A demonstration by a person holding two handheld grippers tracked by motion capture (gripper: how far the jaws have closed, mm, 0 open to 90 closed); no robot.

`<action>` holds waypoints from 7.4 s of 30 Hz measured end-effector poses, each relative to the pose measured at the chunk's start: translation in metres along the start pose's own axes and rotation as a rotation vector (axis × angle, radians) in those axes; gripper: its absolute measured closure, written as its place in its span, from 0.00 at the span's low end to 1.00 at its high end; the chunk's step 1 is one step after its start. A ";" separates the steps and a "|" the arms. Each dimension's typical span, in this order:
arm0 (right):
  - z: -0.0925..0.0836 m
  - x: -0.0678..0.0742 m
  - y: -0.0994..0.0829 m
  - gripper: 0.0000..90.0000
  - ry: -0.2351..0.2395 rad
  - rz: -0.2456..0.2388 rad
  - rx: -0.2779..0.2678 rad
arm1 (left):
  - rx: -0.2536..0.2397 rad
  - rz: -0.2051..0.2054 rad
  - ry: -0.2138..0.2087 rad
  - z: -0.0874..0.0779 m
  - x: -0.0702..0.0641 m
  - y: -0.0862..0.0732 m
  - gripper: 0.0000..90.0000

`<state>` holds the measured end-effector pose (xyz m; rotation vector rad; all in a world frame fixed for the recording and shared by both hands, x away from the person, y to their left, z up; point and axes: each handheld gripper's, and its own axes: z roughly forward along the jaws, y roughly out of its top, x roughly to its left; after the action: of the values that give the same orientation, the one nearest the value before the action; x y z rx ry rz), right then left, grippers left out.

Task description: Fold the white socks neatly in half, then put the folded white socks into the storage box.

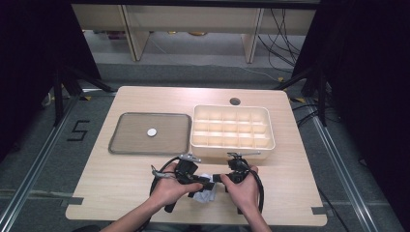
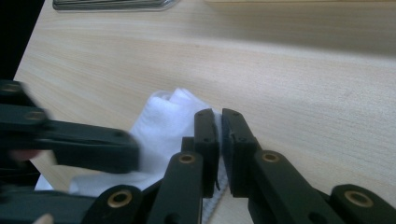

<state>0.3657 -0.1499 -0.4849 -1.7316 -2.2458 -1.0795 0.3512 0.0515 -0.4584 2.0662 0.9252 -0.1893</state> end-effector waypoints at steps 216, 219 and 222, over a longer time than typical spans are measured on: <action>-0.034 -0.027 -0.036 0.69 -0.089 -0.172 -0.255 | 0.052 0.228 0.422 0.017 0.090 0.104 0.79; -0.036 -0.030 -0.036 0.69 -0.125 -0.207 -0.256 | 0.062 0.241 0.431 0.018 0.090 0.104 0.80; -0.034 -0.029 -0.037 0.69 -0.095 -0.169 -0.260 | 0.079 0.246 0.433 0.019 0.089 0.106 0.80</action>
<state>0.3323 -0.1961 -0.4908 -1.7427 -2.4405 -1.4090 0.4892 0.0463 -0.4415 2.3195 0.9126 0.3716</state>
